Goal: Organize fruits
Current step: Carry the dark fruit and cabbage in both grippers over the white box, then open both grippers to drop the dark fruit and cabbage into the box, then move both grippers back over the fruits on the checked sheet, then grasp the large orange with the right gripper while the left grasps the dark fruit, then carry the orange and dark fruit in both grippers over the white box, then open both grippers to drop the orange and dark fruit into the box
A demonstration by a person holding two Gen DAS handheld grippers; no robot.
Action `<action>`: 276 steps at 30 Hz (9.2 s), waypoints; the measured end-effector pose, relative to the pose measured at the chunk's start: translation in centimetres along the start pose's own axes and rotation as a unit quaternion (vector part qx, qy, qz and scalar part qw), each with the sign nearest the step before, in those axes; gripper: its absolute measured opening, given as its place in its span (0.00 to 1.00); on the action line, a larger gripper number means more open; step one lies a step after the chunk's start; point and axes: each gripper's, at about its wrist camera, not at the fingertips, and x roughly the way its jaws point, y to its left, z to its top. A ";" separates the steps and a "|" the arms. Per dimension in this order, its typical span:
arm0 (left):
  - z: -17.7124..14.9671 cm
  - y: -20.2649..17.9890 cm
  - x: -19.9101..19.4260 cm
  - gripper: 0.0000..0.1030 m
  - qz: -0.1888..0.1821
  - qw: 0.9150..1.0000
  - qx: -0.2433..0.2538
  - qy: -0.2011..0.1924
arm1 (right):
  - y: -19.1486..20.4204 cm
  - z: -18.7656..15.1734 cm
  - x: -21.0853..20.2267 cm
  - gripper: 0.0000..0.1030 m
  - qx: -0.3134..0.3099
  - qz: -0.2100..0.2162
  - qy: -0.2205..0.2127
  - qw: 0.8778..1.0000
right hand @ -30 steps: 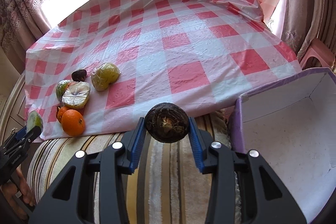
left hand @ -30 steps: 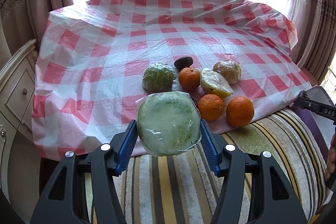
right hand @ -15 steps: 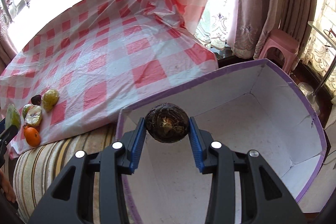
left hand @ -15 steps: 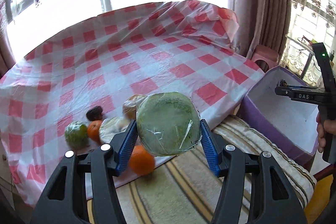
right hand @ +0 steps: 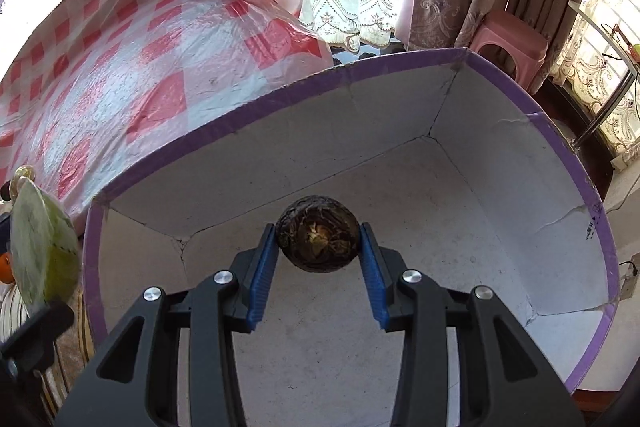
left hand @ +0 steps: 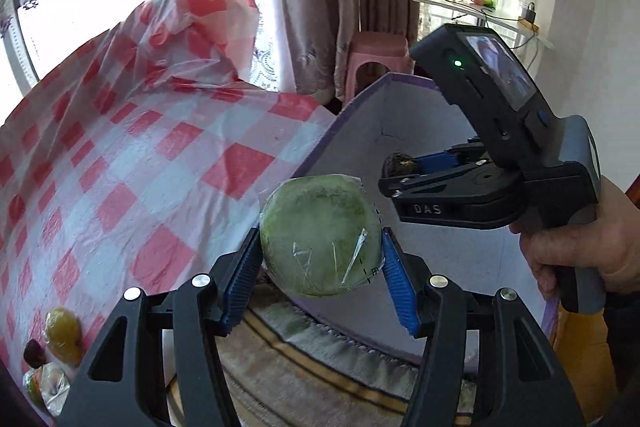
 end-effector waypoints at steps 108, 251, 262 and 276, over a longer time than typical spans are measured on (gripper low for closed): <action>-22.8 20.6 -18.0 0.73 0.177 0.930 -0.317 -0.055 | 29.9 -8.6 -10.0 0.98 -0.245 0.177 -0.143 0.942; -1.7 -4.8 5.6 0.37 -0.016 0.990 0.088 0.109 | 0.5 0.7 1.4 0.40 -0.079 -0.071 0.017 0.994; -2.9 -6.4 7.8 0.38 -0.017 0.982 0.123 0.140 | 1.3 -0.2 4.6 0.40 -0.133 -0.104 0.087 0.982; -2.7 -5.5 8.5 0.47 -0.028 0.983 0.120 0.140 | 1.4 -0.7 5.1 0.67 -0.126 -0.118 0.092 0.981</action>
